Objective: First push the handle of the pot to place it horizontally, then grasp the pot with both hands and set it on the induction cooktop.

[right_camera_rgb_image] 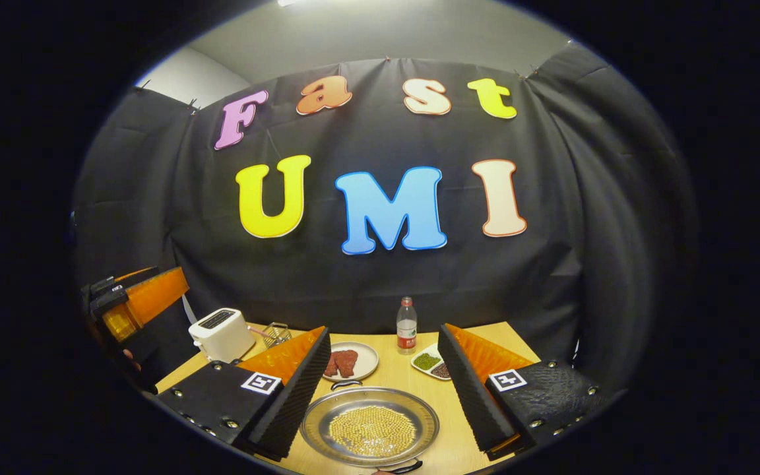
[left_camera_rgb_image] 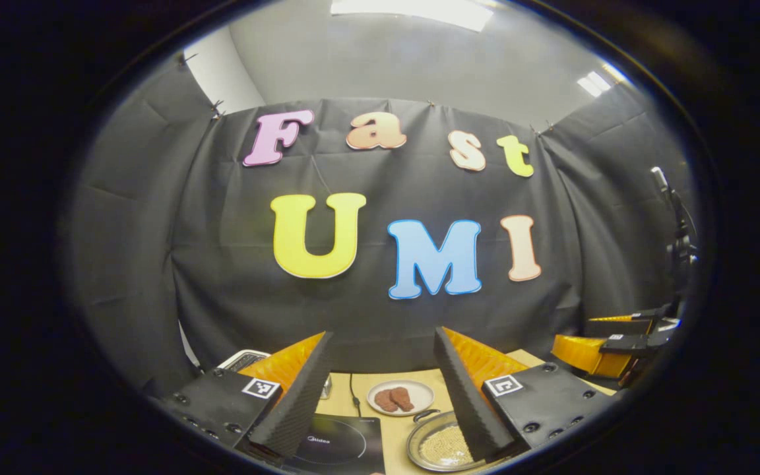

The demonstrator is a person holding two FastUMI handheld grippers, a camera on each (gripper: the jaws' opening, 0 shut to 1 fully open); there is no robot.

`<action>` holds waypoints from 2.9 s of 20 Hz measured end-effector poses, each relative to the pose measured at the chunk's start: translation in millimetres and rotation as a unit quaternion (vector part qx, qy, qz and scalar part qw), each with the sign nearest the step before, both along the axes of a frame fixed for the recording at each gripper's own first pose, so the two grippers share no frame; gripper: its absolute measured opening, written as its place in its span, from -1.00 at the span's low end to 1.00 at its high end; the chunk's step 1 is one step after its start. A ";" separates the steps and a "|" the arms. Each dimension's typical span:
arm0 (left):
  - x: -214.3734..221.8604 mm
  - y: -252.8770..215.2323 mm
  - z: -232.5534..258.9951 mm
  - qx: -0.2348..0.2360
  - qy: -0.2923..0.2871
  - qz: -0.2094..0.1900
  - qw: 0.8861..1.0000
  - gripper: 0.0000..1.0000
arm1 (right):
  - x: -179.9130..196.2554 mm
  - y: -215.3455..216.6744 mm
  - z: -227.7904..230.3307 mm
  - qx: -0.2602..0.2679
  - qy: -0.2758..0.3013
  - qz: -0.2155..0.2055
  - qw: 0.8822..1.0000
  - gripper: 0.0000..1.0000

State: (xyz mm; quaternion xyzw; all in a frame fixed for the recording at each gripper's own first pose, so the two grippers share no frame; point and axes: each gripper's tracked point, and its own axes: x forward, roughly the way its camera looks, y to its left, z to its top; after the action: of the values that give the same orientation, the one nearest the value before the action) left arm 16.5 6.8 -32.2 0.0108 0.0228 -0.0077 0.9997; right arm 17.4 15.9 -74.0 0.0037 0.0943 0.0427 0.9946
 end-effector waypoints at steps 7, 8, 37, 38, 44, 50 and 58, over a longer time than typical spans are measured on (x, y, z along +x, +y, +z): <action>1.2 8.2 -21.1 -0.002 0.023 0.010 1.000 0.94 | -16.6 18.6 -82.7 -0.004 0.103 0.048 0.993 0.74; 1.9 9.5 -22.7 -0.002 0.025 0.013 1.000 0.94 | -20.2 20.6 -94.5 -0.007 0.120 0.053 0.991 0.51; 5.7 38.9 -52.4 0.004 0.064 0.047 0.997 0.90 | -112.1 27.6 -312.2 -0.028 0.461 0.110 0.880 -0.84; 5.7 39.0 -52.5 0.003 0.065 0.048 0.997 0.90 | -111.2 24.8 -313.8 -0.024 0.463 0.103 0.880 -0.84; 4.5 35.6 -53.4 0.000 0.070 0.048 0.996 0.99 | -112.3 14.5 -323.8 -0.002 0.468 0.080 0.880 -0.98; 7.4 26.7 -54.6 0.004 0.072 0.041 0.997 0.94 | -110.0 -1.4 -326.5 0.007 0.460 0.050 0.886 -0.98; 8.1 19.0 -58.7 0.006 0.077 0.035 0.996 0.99 | -102.3 -33.0 -328.2 0.010 0.454 0.014 0.891 -0.98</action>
State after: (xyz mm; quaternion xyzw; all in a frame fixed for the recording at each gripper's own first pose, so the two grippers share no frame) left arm 24.6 25.8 -90.8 0.0154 0.1005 0.0268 0.9945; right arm -84.9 -17.1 -402.2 0.0316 0.5350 0.0508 0.8427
